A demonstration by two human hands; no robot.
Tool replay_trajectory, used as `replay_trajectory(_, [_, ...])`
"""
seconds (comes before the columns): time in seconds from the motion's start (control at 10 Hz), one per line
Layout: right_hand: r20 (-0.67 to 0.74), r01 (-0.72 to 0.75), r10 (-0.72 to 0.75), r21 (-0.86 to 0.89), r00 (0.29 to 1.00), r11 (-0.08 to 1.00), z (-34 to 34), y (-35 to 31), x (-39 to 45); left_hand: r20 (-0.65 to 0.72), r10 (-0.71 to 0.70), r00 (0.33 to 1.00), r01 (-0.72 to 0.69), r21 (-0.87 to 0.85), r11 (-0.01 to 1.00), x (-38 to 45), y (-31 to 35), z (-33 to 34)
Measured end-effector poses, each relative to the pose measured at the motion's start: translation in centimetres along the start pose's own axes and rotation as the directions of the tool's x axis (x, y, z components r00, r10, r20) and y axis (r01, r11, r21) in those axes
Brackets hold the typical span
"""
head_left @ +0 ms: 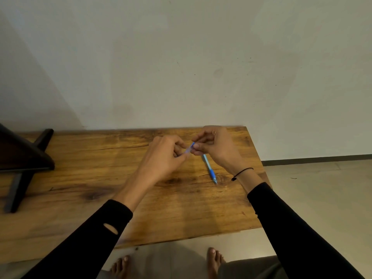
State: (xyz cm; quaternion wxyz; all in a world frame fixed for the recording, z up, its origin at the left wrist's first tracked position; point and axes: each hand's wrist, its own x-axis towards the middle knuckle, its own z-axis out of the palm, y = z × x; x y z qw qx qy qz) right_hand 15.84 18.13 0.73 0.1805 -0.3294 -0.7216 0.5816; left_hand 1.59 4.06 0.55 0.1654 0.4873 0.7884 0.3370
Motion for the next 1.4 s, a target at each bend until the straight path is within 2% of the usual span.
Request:
replay_trajectory(0.1, [0.060,0.086,-0.076,-0.206,0.995,0.975,0.7,-0.7,-0.2,0.027,-0.192,0.981,0.193,-0.221,0.956,0.6,-0.3,0.5])
replay_trajectory(0.2, [0.179,0.119,-0.043,-0.441,0.983,0.889,1.7,-0.7,-0.7,0.145,-0.346,0.927,0.375,-0.415,0.829,0.8,-0.7,0.8])
replay_trajectory(0.3, [0.167,0.192,-0.111,-0.628,0.980,0.754,2.6,-0.1,-1.1,0.204,-0.386,0.900,0.435,-0.498,0.750,0.5,-0.5,1.4])
replay_trajectory(0.4, [0.173,0.234,-0.159,-0.790,0.972,0.567,2.4,0.8,-1.2,0.219,-0.403,0.888,0.459,-0.452,0.765,0.7,-0.7,1.9])
replay_trajectory(0.5, [0.246,0.259,-0.082,-0.888,0.966,0.379,2.7,2.2,-1.4,0.109,-0.277,0.955,0.278,0.003,0.961,0.6,-1.7,1.5])
replay_trajectory(0.6, [0.278,0.283,-0.062,-0.908,0.959,0.308,3.1,3.9,-1.4,0.040,-0.127,0.991,0.108,0.309,0.945,0.1,-2.4,1.2])
replay_trajectory(0.7, [0.298,0.297,-0.052,-0.892,0.953,0.341,2.8,4.8,-0.8,0.066,-0.044,0.997,0.011,0.440,0.898,-0.1,-2.6,1.9])
replay_trajectory(0.9, [0.294,0.291,-0.047,-0.888,0.955,0.355,2.9,5.1,-0.7,0.032,0.012,0.999,-0.026,0.499,0.866,-2.0,-3.9,3.1])
replay_trajectory(1.0, [0.291,0.289,-0.039,-0.906,0.956,0.309,3.3,4.8,-1.3,-0.021,0.033,0.999,-0.018,0.491,0.871,-2.7,-4.9,3.8])
replay_trajectory(1.1, [0.281,0.275,-0.024,-0.915,0.959,0.294,3.6,4.1,-1.7,-0.037,0.009,0.999,0.009,0.464,0.886,-3.0,-4.9,4.0])
replay_trajectory(1.2, [0.283,0.263,0.036,-0.926,0.959,0.270,4.1,2.8,-1.7,-0.012,-0.057,0.998,0.056,0.452,0.890,-3.8,-4.1,3.9])
replay_trajectory(1.3, [0.234,0.199,0.090,-0.936,0.968,0.292,3.5,0.3,-2.1,-0.006,-0.150,0.989,0.139,0.413,0.900,-3.5,-1.4,1.4])
replay_trajectory(1.4, [0.104,0.065,0.069,-0.903,0.992,0.424,1.9,-4.1,-3.7,-0.045,-0.149,0.988,0.155,0.378,0.913,-2.7,2.6,-3.1])
